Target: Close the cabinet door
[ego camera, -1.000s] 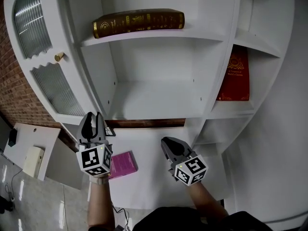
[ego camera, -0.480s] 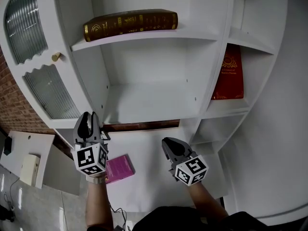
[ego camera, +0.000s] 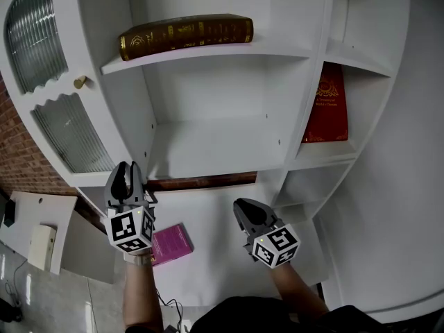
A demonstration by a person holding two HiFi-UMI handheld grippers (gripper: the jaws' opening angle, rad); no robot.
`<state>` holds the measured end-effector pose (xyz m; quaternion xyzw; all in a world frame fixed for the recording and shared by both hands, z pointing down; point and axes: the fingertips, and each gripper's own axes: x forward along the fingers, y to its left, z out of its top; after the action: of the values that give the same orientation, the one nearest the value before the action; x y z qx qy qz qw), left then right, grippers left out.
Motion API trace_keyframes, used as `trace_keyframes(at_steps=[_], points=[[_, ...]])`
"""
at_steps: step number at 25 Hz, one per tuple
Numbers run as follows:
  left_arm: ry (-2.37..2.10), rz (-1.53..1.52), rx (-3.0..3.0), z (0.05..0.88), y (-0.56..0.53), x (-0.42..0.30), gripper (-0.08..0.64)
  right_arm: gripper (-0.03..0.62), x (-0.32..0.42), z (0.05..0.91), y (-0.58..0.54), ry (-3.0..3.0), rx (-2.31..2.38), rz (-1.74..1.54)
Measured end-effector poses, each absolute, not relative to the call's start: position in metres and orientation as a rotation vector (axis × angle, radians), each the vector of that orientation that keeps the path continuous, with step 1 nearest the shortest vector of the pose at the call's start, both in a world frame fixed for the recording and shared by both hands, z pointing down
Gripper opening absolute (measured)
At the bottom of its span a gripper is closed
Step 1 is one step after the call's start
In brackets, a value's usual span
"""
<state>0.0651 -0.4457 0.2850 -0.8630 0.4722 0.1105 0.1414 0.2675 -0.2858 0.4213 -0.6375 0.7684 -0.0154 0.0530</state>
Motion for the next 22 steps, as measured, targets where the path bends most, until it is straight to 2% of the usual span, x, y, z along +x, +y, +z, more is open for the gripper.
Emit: trace_keyframes(at_steps=[22], points=[[1.352, 0.134, -2.579, 0.325, -0.413, 0.046, 0.086, 0.037, 0.218, 0.424, -0.274, 2.429, -1.822, -0.088]])
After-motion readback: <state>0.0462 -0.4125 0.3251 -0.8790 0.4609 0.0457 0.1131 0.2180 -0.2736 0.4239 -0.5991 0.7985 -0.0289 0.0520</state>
